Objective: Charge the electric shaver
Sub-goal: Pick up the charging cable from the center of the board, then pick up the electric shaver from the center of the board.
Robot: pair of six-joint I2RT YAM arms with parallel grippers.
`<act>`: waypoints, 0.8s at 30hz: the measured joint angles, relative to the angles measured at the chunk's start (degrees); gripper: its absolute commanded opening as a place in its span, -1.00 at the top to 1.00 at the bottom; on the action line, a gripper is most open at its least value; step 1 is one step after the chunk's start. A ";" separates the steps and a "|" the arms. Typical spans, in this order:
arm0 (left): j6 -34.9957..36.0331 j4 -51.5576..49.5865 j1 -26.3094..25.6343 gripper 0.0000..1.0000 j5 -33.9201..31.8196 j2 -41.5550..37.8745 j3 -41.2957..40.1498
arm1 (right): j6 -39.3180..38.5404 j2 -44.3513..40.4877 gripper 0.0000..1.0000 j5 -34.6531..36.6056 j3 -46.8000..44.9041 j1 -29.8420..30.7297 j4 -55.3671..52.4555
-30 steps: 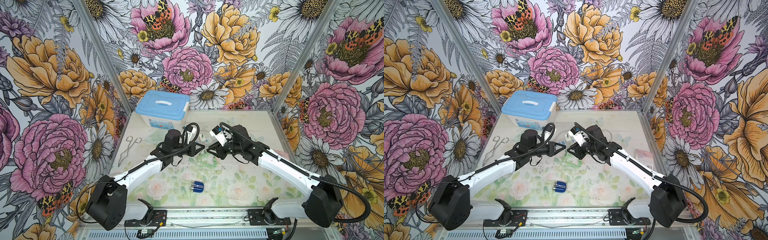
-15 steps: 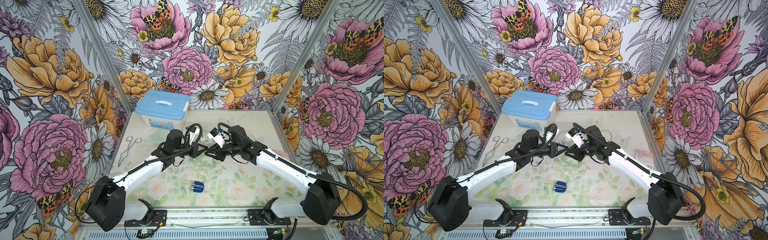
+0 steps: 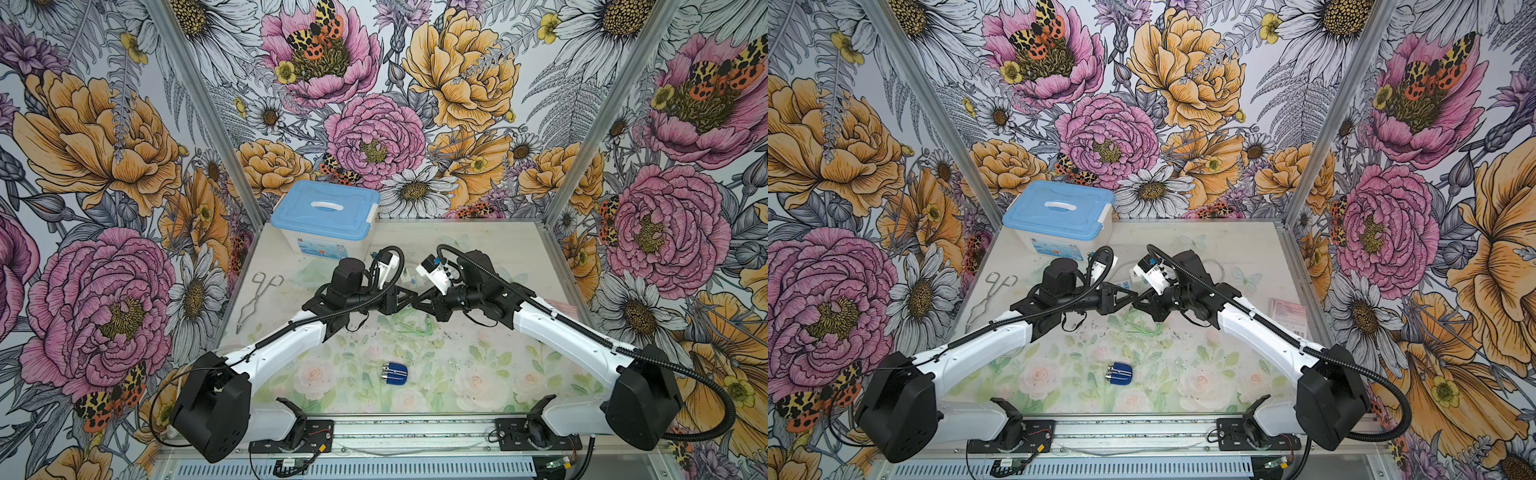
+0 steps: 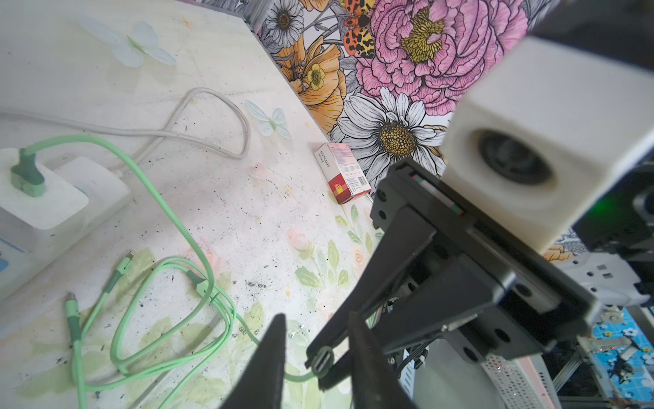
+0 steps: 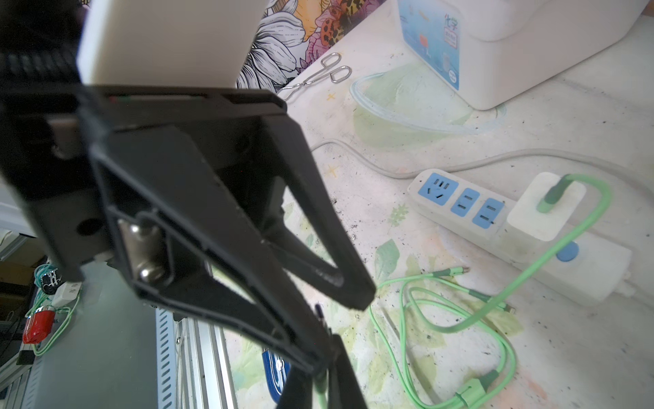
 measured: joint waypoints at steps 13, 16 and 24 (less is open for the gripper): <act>15.69 -24.57 3.87 -0.91 -14.32 -12.96 7.41 | 1.36 -1.22 1.00 9.44 -6.60 -0.81 1.03; 23.21 -31.36 -2.27 -0.96 -22.16 -14.19 8.98 | 2.19 -1.40 1.00 14.23 -9.05 -2.14 0.98; 41.33 -43.28 -21.03 -0.97 -36.46 -6.62 3.61 | 3.26 -4.66 1.00 19.87 -10.88 -5.29 0.96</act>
